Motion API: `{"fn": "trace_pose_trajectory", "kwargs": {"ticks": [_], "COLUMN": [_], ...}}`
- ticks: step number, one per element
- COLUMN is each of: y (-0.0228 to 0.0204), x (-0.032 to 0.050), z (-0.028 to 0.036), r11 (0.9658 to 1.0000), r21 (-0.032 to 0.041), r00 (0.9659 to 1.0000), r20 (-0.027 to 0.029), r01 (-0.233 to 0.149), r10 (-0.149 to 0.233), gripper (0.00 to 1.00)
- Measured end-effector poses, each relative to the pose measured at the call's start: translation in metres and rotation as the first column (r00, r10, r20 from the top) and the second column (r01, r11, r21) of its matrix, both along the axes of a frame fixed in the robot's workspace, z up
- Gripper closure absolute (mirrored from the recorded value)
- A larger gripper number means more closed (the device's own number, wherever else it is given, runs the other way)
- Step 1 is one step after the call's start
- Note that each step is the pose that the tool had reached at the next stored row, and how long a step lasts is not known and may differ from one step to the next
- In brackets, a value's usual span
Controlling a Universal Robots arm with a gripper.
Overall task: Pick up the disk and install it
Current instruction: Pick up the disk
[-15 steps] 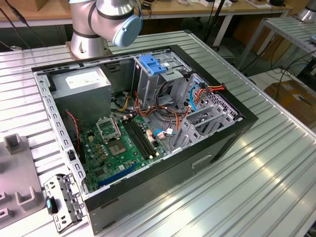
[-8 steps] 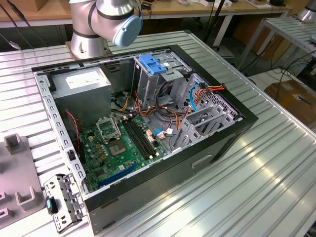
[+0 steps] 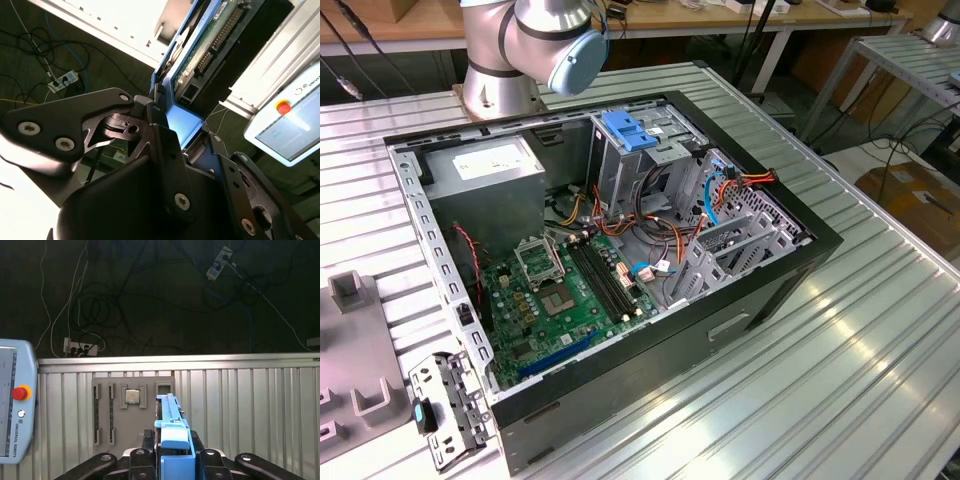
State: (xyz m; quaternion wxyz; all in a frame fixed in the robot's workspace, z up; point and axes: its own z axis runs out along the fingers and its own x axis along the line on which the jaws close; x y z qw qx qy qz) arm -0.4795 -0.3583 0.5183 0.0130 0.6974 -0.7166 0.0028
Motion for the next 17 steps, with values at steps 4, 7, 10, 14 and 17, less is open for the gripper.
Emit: {"fn": "trace_pose_trajectory", "kwargs": {"ticks": [4, 7, 10, 14, 17], "y": [0.0000, 0.0000, 0.0000, 0.0000, 0.0000], "x": [0.0006, 0.0014, 0.0052, 0.0117, 0.0179], "z": [0.0000, 0.0001, 0.0001, 0.0000, 0.0001], "r11": [1.0000, 1.0000, 1.0000, 1.0000, 1.0000], "r21": [0.0000, -0.0001, -0.0001, 0.0000, 0.0000], "r00": [1.0000, 1.0000, 1.0000, 1.0000, 1.0000], "r20": [-0.0001, -0.0002, -0.0002, -0.0001, -0.0002], "r01": [0.000, 0.000, 0.000, 0.000, 0.000], "r10": [0.000, 0.000, 0.000, 0.000, 0.000], "gripper": [0.63, 0.63, 0.63, 0.63, 0.63]}}
